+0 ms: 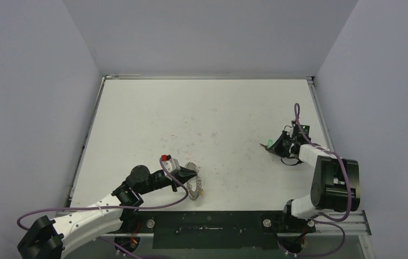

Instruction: Put the keys on the keyring

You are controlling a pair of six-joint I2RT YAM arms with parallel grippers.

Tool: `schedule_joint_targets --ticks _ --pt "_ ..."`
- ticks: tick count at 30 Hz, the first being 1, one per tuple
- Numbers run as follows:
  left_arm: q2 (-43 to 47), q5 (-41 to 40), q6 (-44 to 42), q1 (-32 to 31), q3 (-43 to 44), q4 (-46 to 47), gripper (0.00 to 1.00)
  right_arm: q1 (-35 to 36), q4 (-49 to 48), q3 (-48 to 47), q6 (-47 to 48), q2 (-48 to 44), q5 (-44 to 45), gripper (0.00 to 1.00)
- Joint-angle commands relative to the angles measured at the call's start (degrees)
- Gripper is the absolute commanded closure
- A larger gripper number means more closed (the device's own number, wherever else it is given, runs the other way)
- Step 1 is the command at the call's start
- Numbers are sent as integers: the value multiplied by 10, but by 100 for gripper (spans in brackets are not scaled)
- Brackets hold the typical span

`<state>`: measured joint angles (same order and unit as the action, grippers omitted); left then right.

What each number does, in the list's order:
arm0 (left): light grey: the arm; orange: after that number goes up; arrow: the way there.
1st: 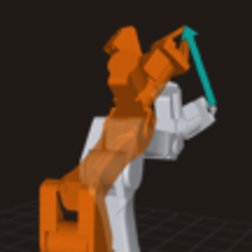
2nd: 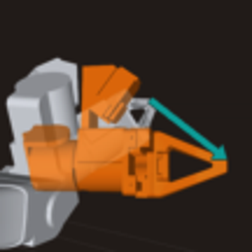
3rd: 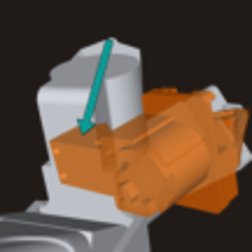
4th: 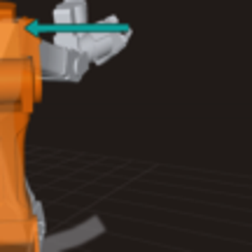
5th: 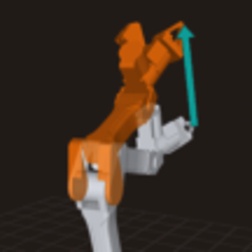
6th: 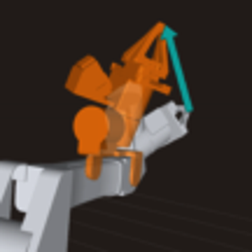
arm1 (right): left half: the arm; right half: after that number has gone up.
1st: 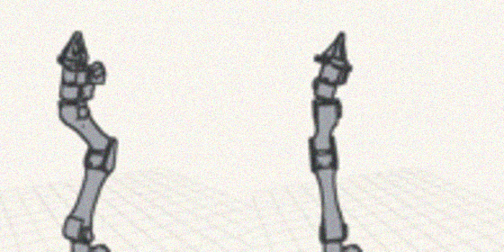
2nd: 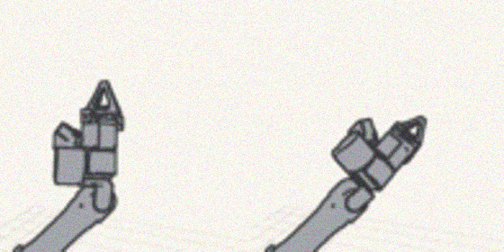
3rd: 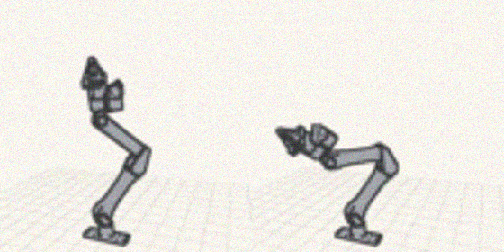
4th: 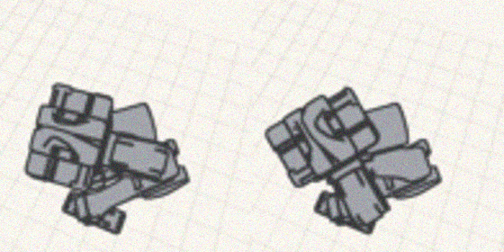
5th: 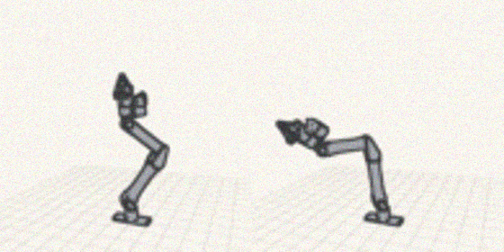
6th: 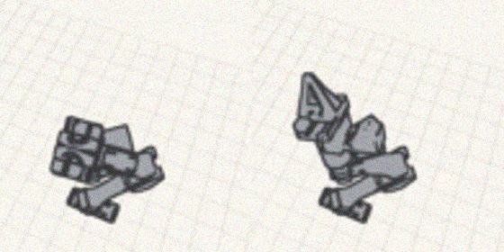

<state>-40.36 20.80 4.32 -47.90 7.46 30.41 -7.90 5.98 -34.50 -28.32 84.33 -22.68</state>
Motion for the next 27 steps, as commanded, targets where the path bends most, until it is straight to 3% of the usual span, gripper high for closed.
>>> schedule_joint_targets --ticks 1,10,17,21,27 --pt "3 3 8 1 26 19 100 2 12 -7 10 6 5 100" --pt "9 0 8 1 34 -1 100 39 103 -36 31 -95 15 100" --pt "6 8 5 1 46 -19 100 170 206 -108 84 -122 41 100" --pt "1 11 4 0 46 -19 100 231 199 -104 84 -86 14 100" --pt "-5 17 8 0 48 -17 100 377 172 -108 41 -36 101 100"
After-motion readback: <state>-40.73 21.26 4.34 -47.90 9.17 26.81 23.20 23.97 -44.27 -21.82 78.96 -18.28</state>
